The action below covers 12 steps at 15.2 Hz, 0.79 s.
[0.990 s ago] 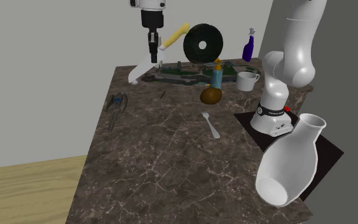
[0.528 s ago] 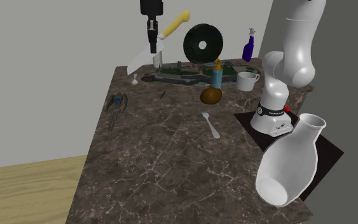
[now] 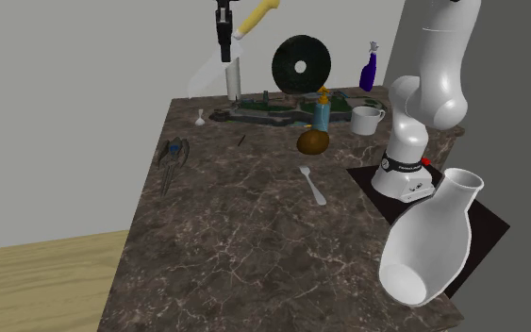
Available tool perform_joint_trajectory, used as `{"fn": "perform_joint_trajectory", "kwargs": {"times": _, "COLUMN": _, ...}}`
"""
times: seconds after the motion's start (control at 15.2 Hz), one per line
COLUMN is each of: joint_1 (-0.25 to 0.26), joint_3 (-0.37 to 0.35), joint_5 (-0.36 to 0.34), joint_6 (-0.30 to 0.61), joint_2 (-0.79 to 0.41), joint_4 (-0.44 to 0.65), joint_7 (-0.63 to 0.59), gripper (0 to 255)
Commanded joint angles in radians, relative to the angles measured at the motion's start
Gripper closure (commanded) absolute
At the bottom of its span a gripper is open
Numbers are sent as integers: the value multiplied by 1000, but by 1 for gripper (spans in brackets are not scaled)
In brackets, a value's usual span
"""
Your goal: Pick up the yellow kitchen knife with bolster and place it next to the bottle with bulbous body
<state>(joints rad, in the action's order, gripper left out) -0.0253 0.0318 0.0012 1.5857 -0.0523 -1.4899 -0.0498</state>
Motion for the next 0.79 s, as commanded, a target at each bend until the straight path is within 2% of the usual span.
{"fn": "perform_joint_trajectory", "kwargs": {"times": 0.0, "joint_1": -1, "joint_3": 1, "joint_5": 0, "joint_6": -31, "joint_2": -7, "joint_4": 38, "joint_7": 1, "gripper": 255}}
{"fn": "perform_joint_trajectory", "kwargs": {"times": 0.13, "joint_1": -1, "joint_3": 1, "joint_5": 1, "joint_6": -54, "joint_2": -15, "joint_4": 69, "joint_7": 1, "gripper": 255}}
{"fn": "perform_joint_trajectory", "kwargs": {"times": 0.73, "joint_1": 79, "joint_3": -88, "joint_5": 1, "joint_6": -14, "joint_2": 233, "joint_4": -220, "joint_7": -167, "gripper": 255}}
